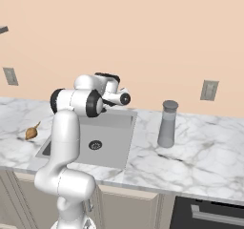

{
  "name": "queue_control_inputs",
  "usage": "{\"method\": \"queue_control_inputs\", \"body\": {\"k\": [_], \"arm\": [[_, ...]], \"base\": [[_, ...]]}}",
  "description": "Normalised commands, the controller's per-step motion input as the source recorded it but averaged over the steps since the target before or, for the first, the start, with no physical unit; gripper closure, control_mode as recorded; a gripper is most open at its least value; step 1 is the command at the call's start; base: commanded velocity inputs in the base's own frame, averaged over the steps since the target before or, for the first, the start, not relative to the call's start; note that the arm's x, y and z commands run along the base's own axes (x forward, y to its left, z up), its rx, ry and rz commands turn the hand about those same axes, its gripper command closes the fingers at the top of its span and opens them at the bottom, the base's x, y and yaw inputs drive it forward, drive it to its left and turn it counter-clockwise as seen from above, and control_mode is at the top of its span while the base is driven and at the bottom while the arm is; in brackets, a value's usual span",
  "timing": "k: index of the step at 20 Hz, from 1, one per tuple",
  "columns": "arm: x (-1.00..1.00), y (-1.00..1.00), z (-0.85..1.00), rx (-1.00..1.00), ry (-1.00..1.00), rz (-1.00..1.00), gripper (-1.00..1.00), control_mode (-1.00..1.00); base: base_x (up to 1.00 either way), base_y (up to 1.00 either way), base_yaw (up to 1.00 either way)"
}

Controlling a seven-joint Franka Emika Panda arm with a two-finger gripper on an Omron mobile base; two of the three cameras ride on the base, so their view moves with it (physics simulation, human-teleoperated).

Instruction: Turn on the sink faucet. Then move the onion from the counter to the sink. Turn off the sink. Move the vegetable from the sink to the pot next to the stove. Finally move the pot to the front right burner.

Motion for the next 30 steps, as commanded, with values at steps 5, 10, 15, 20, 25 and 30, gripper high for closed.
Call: {"method": "queue_control_inputs", "body": {"k": [5,10,15,20,25,30], "arm": [[0.0,-0.58,-0.3,0.06,0.0,-0.02,1.0,-1.0],[0.0,-0.63,-0.36,0.07,0.0,-0.02,1.0,-1.0],[0.0,-0.68,-0.39,0.09,0.0,-0.02,1.0,-1.0],[0.0,-0.75,-0.41,0.07,0.01,-0.02,1.0,-1.0],[0.0,-0.8,-0.39,0.05,0.07,-0.03,1.0,-1.0],[0.0,-0.82,-0.41,0.04,0.14,-0.04,1.0,-1.0]], "base": [[0.0,0.0,0.0],[0.0,0.0,0.0],[0.0,0.0,0.0],[0.0,0.0,0.0],[0.0,0.0,0.0],[0.0,0.0,0.0]]}}
